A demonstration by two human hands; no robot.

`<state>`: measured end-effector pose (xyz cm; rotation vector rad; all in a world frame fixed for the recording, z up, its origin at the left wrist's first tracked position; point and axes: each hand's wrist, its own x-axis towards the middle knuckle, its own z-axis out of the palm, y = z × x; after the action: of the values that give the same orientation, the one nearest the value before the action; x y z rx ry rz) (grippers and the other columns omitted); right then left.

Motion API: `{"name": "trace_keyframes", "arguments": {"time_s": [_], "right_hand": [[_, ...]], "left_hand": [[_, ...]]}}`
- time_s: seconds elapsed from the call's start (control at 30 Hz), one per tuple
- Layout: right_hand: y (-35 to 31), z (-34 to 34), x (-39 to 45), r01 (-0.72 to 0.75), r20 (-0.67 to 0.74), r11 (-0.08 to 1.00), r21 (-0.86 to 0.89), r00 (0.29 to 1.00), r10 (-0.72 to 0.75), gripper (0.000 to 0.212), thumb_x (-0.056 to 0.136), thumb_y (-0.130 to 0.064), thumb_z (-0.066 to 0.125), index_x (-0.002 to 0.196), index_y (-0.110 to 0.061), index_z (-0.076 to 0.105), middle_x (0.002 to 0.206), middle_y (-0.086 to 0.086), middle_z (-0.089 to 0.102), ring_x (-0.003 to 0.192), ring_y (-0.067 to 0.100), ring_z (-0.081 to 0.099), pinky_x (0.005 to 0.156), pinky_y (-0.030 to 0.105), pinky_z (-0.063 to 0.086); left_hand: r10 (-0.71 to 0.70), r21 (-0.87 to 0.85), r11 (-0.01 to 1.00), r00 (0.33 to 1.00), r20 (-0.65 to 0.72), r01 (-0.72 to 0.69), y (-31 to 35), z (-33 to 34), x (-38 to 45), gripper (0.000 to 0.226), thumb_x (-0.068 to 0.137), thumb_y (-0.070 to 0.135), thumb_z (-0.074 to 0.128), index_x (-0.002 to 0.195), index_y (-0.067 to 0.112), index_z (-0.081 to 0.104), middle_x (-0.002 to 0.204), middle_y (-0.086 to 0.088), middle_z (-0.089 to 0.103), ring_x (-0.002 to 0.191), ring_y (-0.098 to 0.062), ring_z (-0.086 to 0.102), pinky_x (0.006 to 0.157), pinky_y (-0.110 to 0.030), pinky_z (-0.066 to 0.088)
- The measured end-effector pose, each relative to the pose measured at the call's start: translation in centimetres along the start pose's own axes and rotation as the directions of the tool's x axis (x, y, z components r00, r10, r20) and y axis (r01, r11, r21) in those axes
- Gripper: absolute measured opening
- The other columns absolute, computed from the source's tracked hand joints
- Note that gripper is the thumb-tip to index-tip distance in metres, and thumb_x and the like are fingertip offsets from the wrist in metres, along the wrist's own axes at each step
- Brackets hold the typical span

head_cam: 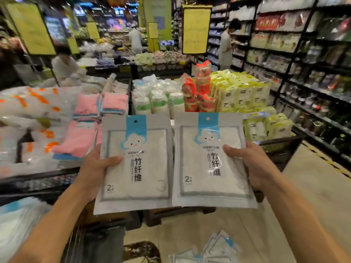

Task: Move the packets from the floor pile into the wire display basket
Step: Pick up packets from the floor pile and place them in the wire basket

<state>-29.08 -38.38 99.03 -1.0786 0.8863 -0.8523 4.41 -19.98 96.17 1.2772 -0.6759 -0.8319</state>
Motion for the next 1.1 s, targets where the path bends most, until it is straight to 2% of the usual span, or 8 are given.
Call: {"name": "trace_keyframes", "arguments": {"time_s": [0.03, 0.23, 0.3, 0.43, 0.57, 0.7, 0.9, 1.1], "right_hand": [[0.3, 1.1, -0.2, -0.004, 0.046, 1.000, -0.007, 0.999, 0.004, 0.025, 0.088, 0.002, 0.070, 0.113, 0.001, 0.069, 0.101, 0.020, 0.078, 0.084, 0.032, 0.078, 0.066, 0.040, 0.064], [2.3, 9.8, -2.6, -0.055, 0.274, 0.997, -0.056, 0.959, 0.068, 0.029, 0.087, 0.000, 0.074, 0.115, -0.004, 0.066, 0.099, 0.018, 0.079, 0.084, 0.032, 0.078, 0.061, 0.037, 0.063], [3.0, 13.1, -3.7, -0.060, 0.346, 0.995, -0.076, 0.935, 0.083, 0.029, 0.087, 0.001, 0.073, 0.116, -0.003, 0.065, 0.098, 0.018, 0.079, 0.082, 0.032, 0.078, 0.060, 0.037, 0.062], [4.8, 20.4, -6.0, -0.030, 0.458, 0.991, -0.134, 0.884, 0.089, 0.030, 0.088, 0.003, 0.072, 0.118, -0.001, 0.066, 0.099, 0.019, 0.078, 0.083, 0.034, 0.078, 0.060, 0.037, 0.062], [7.4, 28.5, -8.3, 0.002, 0.540, 0.983, -0.185, 0.836, 0.100, 0.030, 0.089, 0.000, 0.073, 0.118, -0.002, 0.066, 0.100, 0.019, 0.078, 0.089, 0.038, 0.077, 0.072, 0.046, 0.063], [11.0, 36.4, -11.4, -0.021, 0.601, 0.978, -0.209, 0.786, 0.145, 0.031, 0.088, 0.003, 0.070, 0.119, 0.000, 0.067, 0.105, 0.022, 0.077, 0.093, 0.042, 0.075, 0.088, 0.061, 0.059], [15.6, 45.9, -14.9, -0.077, 0.672, 0.967, -0.243, 0.705, 0.225, 0.027, 0.090, 0.003, 0.069, 0.116, -0.003, 0.066, 0.103, 0.020, 0.078, 0.087, 0.037, 0.077, 0.065, 0.046, 0.065], [20.3, 52.5, -14.4, -0.144, 0.706, 0.946, -0.292, 0.635, 0.314, 0.038, 0.090, 0.001, 0.069, 0.127, -0.003, 0.064, 0.110, 0.020, 0.077, 0.095, 0.040, 0.076, 0.069, 0.048, 0.063]], "left_hand": [[0.010, 0.002, 1.000, 0.998, -0.055, -0.010, 0.2, -1.3, -1.8, 0.104, 0.042, 0.028, 0.100, 0.133, 0.006, 0.057, 0.117, -0.019, 0.073, 0.096, -0.038, 0.075, 0.068, -0.043, 0.064], [0.065, 0.003, 0.998, 0.955, -0.289, -0.066, 2.0, -9.1, -12.5, 0.056, 0.073, 0.001, 0.069, 0.128, 0.005, 0.061, 0.114, -0.020, 0.074, 0.088, -0.033, 0.076, 0.067, -0.041, 0.064], [0.089, 0.005, 0.996, 0.932, -0.351, -0.093, 2.6, -11.8, -15.6, 0.058, 0.069, 0.010, 0.078, 0.126, 0.009, 0.063, 0.113, -0.018, 0.075, 0.089, -0.033, 0.076, 0.067, -0.041, 0.064], [0.106, 0.025, 0.994, 0.875, -0.473, -0.107, 3.4, -17.9, -20.9, 0.102, 0.031, 0.037, 0.103, 0.120, 0.008, 0.063, 0.107, -0.017, 0.076, 0.088, -0.037, 0.076, 0.064, -0.044, 0.064], [0.095, -0.006, 0.994, 0.865, -0.493, -0.113, 3.5, -24.8, -26.2, 0.055, 0.080, 0.000, 0.075, 0.130, 0.010, 0.058, 0.117, -0.023, 0.072, 0.100, -0.045, 0.072, 0.071, -0.049, 0.063], [0.044, -0.049, 0.994, 0.772, -0.634, -0.098, 3.0, -31.7, -31.3, 0.049, 0.081, -0.002, 0.072, 0.127, 0.004, 0.056, 0.109, -0.021, 0.075, 0.090, -0.040, 0.075, 0.063, -0.045, 0.063], [0.008, -0.079, 0.993, 0.705, -0.709, -0.091, 2.7, -40.4, -36.5, 0.061, 0.077, 0.000, 0.074, 0.133, 0.009, 0.050, 0.119, -0.020, 0.072, 0.103, -0.042, 0.072, 0.074, -0.052, 0.063], [-0.022, -0.079, 0.995, 0.624, -0.781, -0.064, 2.3, -46.0, -37.9, 0.047, 0.083, -0.003, 0.070, 0.125, 0.011, 0.054, 0.113, -0.020, 0.074, 0.097, -0.043, 0.073, 0.069, -0.052, 0.063]]}}
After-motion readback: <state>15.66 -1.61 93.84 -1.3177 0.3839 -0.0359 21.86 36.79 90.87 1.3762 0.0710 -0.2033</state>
